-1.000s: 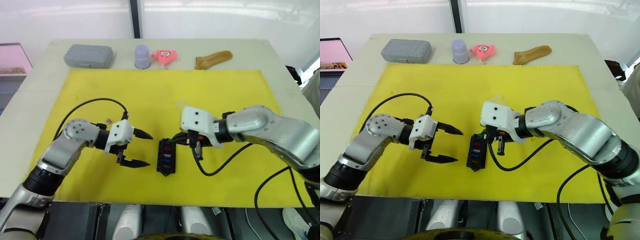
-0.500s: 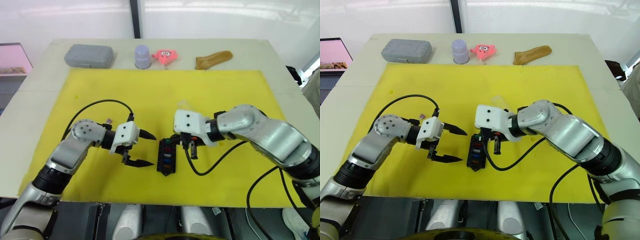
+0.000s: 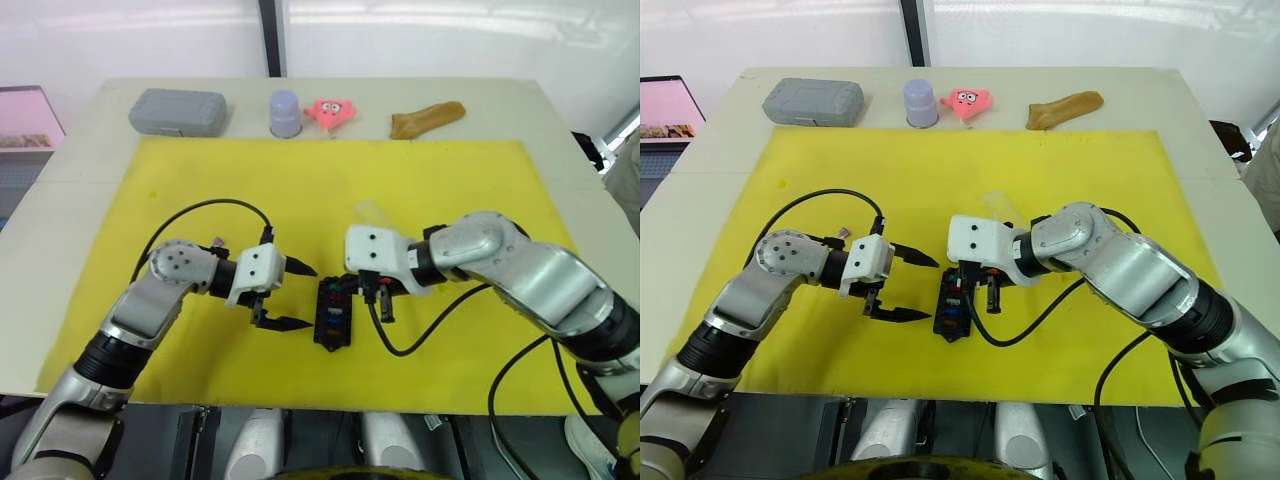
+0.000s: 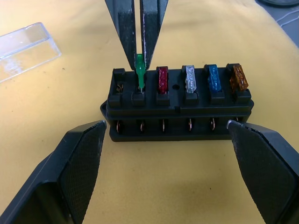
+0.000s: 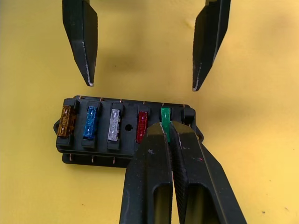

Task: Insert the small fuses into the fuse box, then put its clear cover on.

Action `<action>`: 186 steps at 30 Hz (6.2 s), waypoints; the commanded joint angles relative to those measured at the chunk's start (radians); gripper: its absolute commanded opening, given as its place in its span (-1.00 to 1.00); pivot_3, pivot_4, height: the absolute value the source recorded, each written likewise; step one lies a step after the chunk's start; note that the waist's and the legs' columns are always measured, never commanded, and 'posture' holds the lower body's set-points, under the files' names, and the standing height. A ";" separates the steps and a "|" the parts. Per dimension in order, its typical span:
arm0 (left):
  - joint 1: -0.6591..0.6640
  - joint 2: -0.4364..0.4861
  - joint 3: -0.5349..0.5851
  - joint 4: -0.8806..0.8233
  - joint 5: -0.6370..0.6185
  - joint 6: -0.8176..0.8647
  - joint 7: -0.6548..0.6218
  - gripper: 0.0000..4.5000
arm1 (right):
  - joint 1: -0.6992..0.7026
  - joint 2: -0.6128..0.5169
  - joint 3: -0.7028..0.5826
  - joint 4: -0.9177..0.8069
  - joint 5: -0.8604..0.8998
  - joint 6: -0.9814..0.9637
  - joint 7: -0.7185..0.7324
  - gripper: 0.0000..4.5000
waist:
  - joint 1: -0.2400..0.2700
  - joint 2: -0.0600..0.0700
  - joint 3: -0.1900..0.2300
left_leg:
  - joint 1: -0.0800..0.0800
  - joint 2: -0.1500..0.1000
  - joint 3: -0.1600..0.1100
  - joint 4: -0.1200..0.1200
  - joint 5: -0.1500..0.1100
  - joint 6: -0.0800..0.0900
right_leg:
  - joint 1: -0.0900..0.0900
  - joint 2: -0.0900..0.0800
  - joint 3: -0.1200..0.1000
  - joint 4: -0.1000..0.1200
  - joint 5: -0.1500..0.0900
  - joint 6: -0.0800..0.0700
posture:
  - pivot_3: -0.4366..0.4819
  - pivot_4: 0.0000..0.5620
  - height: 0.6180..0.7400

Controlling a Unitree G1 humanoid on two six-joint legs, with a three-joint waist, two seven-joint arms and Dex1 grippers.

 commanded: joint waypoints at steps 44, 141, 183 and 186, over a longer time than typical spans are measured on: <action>-0.018 -0.025 0.010 -0.034 0.002 0.029 0.026 0.95 | -0.091 0.062 -0.039 0.015 -0.054 0.066 0.107 -1.00 | -0.002 0.000 0.000 | 0.000 -0.001 0.000 0.001 0.000 0.000 | 0.000 0.000 0.000 0.002 0.000 0.000 | -0.05 -0.47 1.00; -0.018 -0.023 0.039 -0.014 -0.013 0.024 0.006 1.00 | 0.254 0.179 -0.372 0.072 0.080 -0.295 0.147 0.68 | -0.002 -0.001 -0.001 | 0.001 -0.002 -0.002 0.004 0.000 0.000 | 0.001 -0.001 -0.002 0.005 0.000 0.000 | -0.05 -0.47 1.00; 0.035 -0.032 0.162 -0.049 -0.097 0.140 0.125 1.00 | 0.482 0.212 -0.501 0.033 0.128 -0.373 -0.003 -0.97 | 0.000 -0.001 -0.002 | 0.001 -0.003 -0.004 0.012 -0.002 0.003 | 0.005 -0.001 -0.003 0.006 0.000 0.000 | -0.05 -0.47 1.00; 0.118 -0.035 0.302 -0.126 -0.206 0.264 0.226 1.00 | 0.547 0.134 -0.680 -0.050 0.218 -0.287 -0.039 -0.97 | 0.002 -0.001 -0.002 | 0.001 -0.003 -0.004 0.011 -0.002 0.004 | 0.005 -0.001 -0.003 0.006 0.000 0.000 | -0.05 -0.47 1.00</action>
